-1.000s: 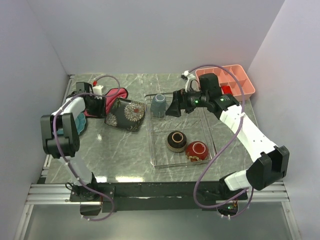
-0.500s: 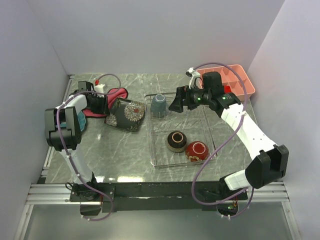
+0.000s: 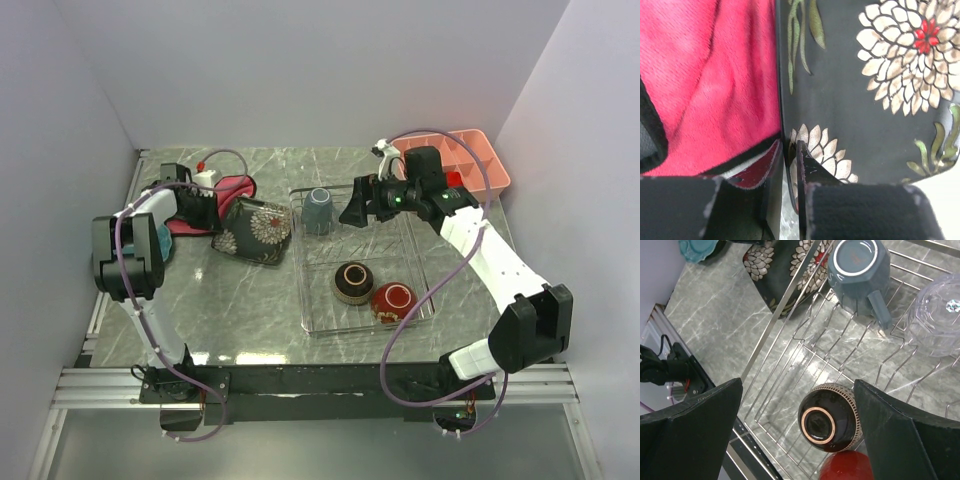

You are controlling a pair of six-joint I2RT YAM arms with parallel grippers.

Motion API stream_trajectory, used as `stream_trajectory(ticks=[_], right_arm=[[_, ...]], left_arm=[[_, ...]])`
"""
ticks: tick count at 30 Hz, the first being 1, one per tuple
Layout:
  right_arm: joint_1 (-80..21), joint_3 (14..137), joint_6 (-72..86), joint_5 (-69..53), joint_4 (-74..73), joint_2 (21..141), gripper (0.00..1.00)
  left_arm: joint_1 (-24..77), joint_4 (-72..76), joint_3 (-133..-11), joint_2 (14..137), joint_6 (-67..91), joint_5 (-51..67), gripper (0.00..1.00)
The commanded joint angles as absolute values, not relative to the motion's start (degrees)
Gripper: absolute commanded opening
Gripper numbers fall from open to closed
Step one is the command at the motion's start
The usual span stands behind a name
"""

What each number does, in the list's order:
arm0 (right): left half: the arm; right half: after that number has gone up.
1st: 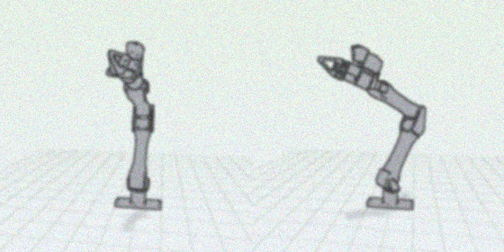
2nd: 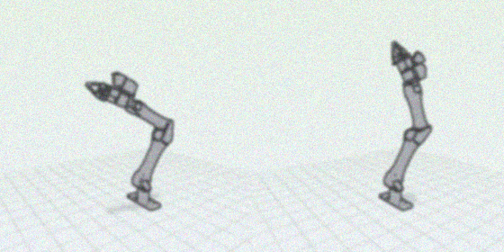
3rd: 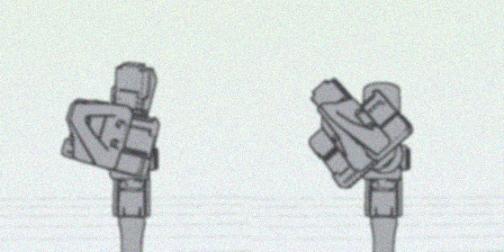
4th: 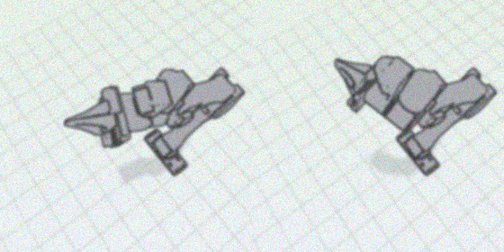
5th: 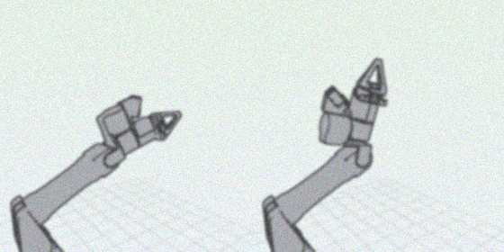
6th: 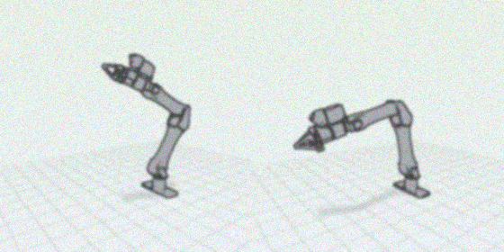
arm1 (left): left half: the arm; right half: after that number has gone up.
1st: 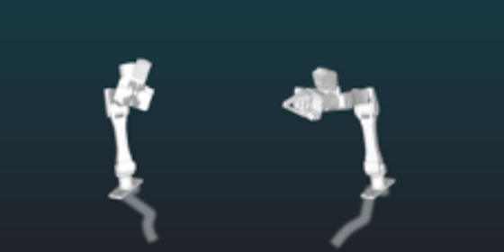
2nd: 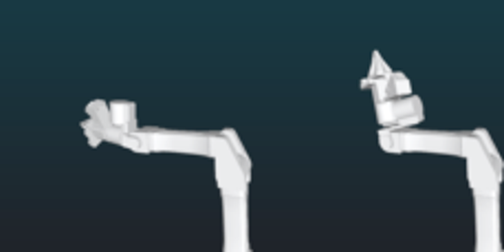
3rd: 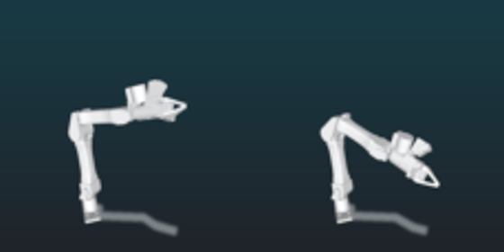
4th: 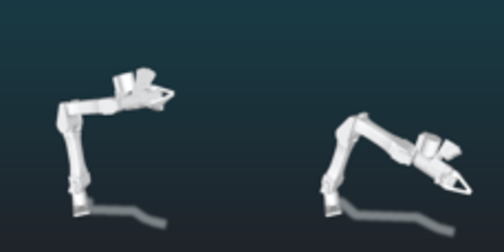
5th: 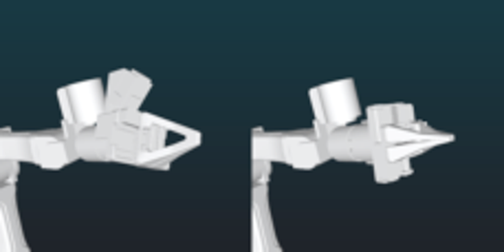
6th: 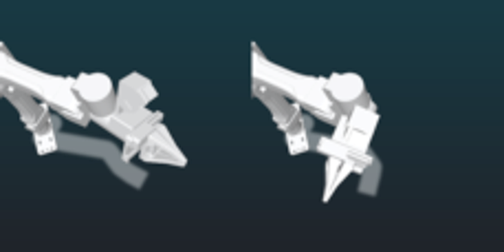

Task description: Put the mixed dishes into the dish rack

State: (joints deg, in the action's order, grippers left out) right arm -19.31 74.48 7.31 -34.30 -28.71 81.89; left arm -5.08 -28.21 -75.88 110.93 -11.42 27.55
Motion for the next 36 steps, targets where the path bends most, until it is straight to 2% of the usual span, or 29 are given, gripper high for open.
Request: stream_trajectory(ticks=[1,9,13,17,20,29,36], right_arm=[[-18.81,74.44,4.83,-36.47,-26.10,79.28,1.00],[-19.95,79.36,0.89,-42.62,-24.78,83.05,1.00],[-23.54,81.12,-9.91,-46.14,-24.53,86.57,1.00],[-28.98,83.23,-24.47,-44.83,-23.46,90.78,1.00],[-32.77,85.08,-29.52,-42.98,-20.94,94.91,1.00],[-37.18,94.04,-22.16,-48.25,-13.80,107.83,1.00],[-38.94,97.82,-15.47,-52.55,-10.19,115.91,1.00]], left_arm=[[-3.08,-31.72,-76.29,101.98,-15.46,29.11,0.01],[-3.16,-35.68,-74.27,85.02,-23.01,24.26,0.01],[-3.16,-36.30,-67.61,76.92,-29.86,23.73,0.01],[-4.48,-34.98,-59.52,67.61,-40.66,28.11,0.01],[-4.57,-34.28,-54.41,62.06,-44.90,28.91,0.01],[-4.57,-33.67,-49.22,52.66,-46.06,33.40,0.01],[-4.83,-33.76,-49.74,51.07,-43.51,34.98,0.01]])
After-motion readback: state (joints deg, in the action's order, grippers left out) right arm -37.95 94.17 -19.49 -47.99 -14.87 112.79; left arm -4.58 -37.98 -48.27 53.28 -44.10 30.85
